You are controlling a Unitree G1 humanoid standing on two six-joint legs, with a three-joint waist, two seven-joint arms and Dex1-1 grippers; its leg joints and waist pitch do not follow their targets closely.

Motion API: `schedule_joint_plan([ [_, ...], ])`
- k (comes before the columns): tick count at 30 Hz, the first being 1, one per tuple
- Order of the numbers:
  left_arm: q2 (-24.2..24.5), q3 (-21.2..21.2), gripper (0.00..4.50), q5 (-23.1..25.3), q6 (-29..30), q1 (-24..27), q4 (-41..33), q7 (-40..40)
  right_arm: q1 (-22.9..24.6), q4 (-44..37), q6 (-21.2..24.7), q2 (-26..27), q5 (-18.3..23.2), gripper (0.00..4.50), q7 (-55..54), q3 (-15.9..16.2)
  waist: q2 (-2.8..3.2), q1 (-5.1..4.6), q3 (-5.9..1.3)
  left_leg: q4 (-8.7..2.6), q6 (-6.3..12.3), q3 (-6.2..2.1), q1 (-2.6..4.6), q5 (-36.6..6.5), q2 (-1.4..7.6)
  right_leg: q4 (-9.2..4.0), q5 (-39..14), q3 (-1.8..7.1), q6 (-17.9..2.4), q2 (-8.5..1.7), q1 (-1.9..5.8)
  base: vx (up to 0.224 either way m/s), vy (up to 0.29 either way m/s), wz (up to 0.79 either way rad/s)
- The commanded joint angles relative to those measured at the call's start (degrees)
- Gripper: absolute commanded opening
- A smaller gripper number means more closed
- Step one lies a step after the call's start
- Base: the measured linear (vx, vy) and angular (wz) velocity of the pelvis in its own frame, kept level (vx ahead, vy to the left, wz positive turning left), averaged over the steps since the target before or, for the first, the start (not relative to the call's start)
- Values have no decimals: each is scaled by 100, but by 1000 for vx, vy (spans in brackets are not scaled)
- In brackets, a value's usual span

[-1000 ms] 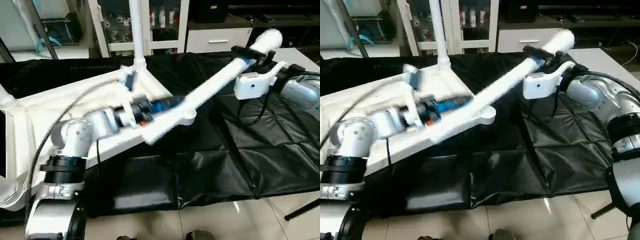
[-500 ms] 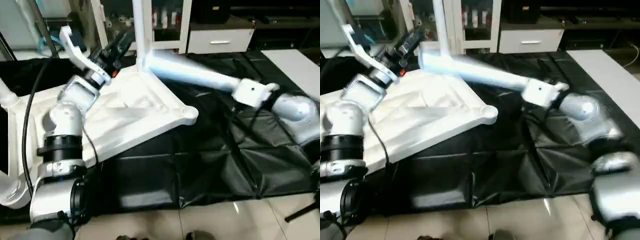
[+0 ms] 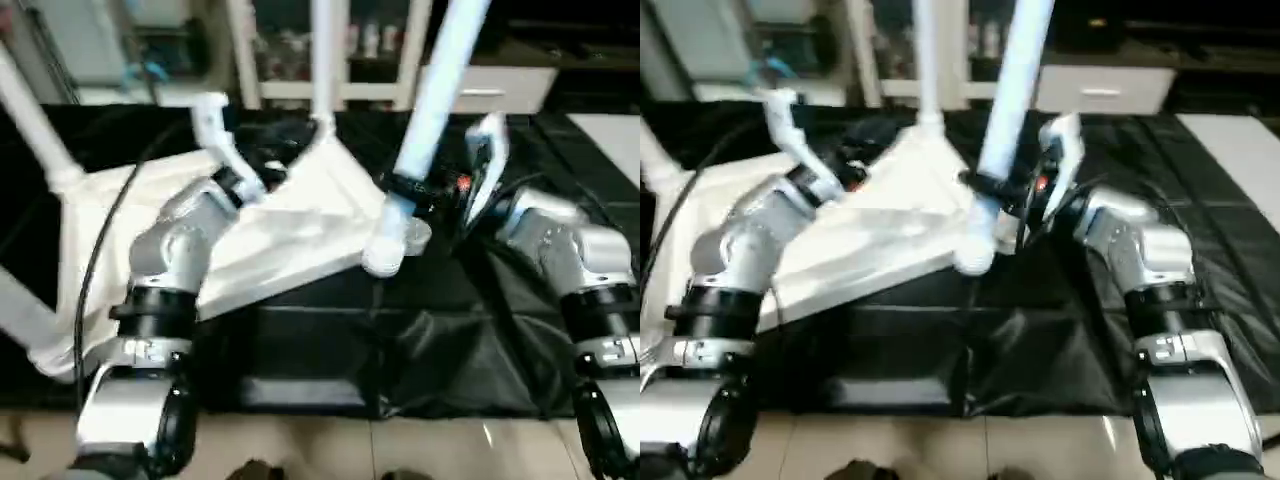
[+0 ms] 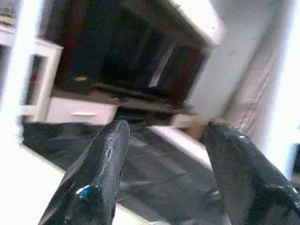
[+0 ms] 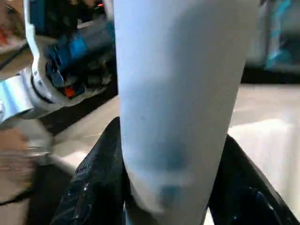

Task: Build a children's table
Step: Insert table leg to table base

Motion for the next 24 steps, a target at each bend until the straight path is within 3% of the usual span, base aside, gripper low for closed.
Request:
schedule_joint_plan([
  [1,-5,-119,298,-419,439,-57,-478,-269,18,-312,416,-14,627,176,-170,-140,-72,-4,-432,-596,-265,-261,284,-1814,464,-300,-1683,135,-1524,-226,136,0,0,0],
  [2,-11,-166,298,-584,628,-42,-659,-360,79,-463,662,16,923,176,-295,-194,-147,-3,-433,-602,-301,-263,292,-1853,463,-317,-1795,135,-1439,-226,123,0,0,0],
  [4,-12,-176,298,-620,669,-39,-698,-380,93,-495,715,22,986,176,-322,-206,-114,0,-425,-606,-331,-277,280,-1816,450,-330,-1896,148,-1348,-237,112,0,0,0],
  [6,-27,-222,298,-693,822,-15,-868,-487,171,-793,1219,94,1210,176,-498,-408,-126,-12,-423,-611,-379,-282,275,-1789,436,-349,-1988,162,-1215,-242,119,0,0,0],
  [7,-18,-289,298,-635,871,18,-970,-552,192,-1003,1611,140,1227,176,-560,-557,-125,-21,-412,-620,-366,-285,264,-1740,433,-363,-1980,169,-1191,-230,123,0,0,0],
  [9,-13,-346,298,-572,912,40,-1041,-603,188,-1168,1963,173,1184,176,-583,-685,-128,-23,-427,-619,-361,-285,253,-1612,434,-343,-1918,161,-1177,-233,123,0,0,0],
  [11,-8,-357,298,-609,972,47,-1103,-598,188,-1223,2047,156,1199,176,-593,-674,-158,-35,-416,-620,-421,-280,256,-1657,433,-366,-2046,163,-1129,-242,114,0,0,0],
  [16,40,-399,298,-902,1354,112,-1450,-570,220,-1389,2197,63,1558,176,-886,-613,-153,-20,-418,-617,-469,-273,262,-1521,430,-348,-1901,165,-1161,-237,118,0,0,0],
  [21,20,-386,298,-945,1502,94,-1556,-599,209,-1575,2468,164,1345,176,-942,-830,-152,-13,-424,-605,-375,-257,241,-1261,416,-337,-1666,169,-1220,-229,147,0,0,0],
  [24,-1,-426,298,-1003,1637,84,-1663,-590,219,-1678,2311,38,1122,176,-920,-628,-146,3,-431,-603,-390,-251,254,-1146,426,-318,-1526,164,-1246,-224,150,0,0,0],
])
